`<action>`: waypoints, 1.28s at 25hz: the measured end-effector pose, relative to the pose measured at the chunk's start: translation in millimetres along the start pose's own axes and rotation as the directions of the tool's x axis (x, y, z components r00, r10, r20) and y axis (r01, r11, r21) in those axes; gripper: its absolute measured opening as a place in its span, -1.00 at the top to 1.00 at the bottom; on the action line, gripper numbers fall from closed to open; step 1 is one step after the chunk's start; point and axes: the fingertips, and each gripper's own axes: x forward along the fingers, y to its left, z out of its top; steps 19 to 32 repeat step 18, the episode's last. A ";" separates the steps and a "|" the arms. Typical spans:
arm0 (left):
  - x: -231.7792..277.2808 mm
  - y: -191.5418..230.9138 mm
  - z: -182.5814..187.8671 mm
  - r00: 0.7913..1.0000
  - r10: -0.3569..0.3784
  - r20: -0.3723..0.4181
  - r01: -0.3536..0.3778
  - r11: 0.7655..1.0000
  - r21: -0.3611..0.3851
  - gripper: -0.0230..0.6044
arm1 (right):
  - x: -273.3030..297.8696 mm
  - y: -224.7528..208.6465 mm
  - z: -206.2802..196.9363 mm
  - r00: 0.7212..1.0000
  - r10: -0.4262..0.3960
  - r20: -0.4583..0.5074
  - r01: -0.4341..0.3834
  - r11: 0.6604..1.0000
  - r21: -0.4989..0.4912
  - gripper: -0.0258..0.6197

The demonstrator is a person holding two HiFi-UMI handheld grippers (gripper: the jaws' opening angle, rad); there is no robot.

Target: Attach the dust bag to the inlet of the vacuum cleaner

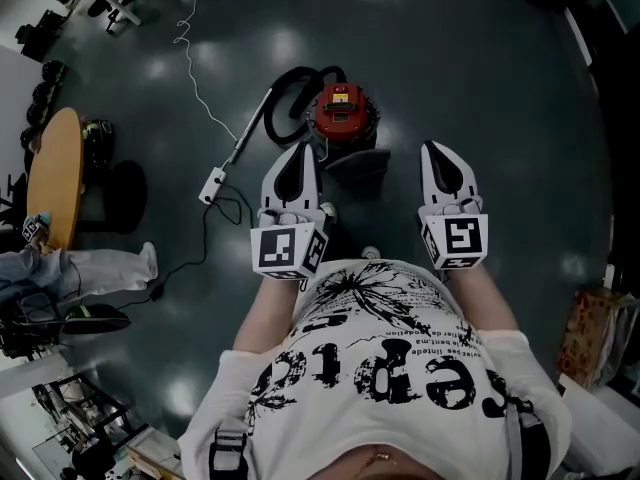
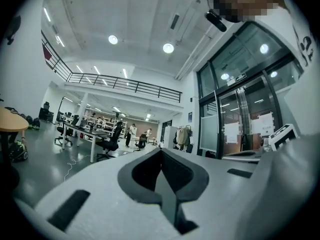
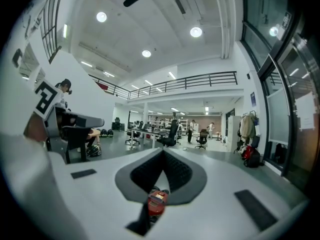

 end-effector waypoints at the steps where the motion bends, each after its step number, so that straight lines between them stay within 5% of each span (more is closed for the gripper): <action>1: -0.6 -0.5 -1.5 1.000 0.000 -0.005 0.000 1.000 0.001 0.92 | -0.9 -0.2 -0.5 1.000 0.000 -0.001 0.000 1.000 -0.003 0.91; 32: -2.2 -1.6 -15.9 0.999 0.023 -0.030 -0.023 1.000 0.003 0.92 | -3.1 -1.2 -12.6 1.000 0.012 -0.014 -0.012 1.000 -0.004 0.91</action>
